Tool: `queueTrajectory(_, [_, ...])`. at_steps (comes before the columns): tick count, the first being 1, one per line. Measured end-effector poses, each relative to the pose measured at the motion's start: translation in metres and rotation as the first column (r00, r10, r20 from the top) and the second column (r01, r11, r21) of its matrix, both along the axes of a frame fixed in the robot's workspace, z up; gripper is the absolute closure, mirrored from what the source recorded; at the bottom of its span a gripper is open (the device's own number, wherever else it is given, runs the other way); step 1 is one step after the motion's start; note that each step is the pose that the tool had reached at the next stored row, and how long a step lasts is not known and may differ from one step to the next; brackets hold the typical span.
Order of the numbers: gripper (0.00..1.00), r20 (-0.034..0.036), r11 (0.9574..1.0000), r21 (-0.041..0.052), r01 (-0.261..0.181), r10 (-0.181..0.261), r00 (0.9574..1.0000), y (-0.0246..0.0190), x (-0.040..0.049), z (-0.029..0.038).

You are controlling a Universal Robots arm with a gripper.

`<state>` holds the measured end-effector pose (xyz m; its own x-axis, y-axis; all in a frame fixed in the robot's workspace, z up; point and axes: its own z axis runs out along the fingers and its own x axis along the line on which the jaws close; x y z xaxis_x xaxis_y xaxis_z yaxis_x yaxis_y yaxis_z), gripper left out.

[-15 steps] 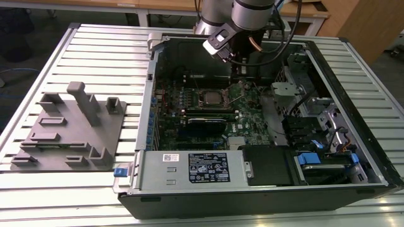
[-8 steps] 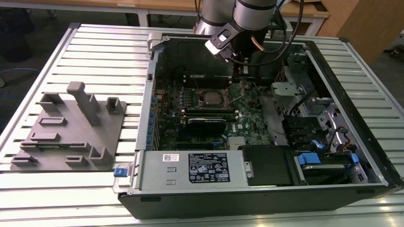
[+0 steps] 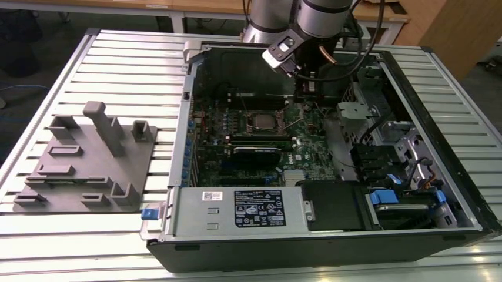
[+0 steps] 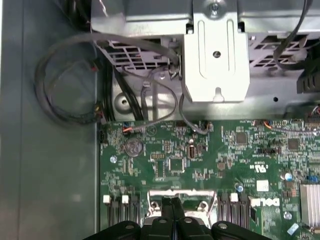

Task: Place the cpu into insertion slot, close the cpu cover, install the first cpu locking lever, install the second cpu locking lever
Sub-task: 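Close the cpu cover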

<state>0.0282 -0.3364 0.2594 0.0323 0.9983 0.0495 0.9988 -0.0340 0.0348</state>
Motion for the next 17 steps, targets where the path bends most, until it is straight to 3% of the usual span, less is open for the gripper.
queueTrajectory(17, [0.89, -0.0003, 0.9999, 0.0, 0.01, -0.01, 0.9999, 0.0021, 0.0274, -0.003])
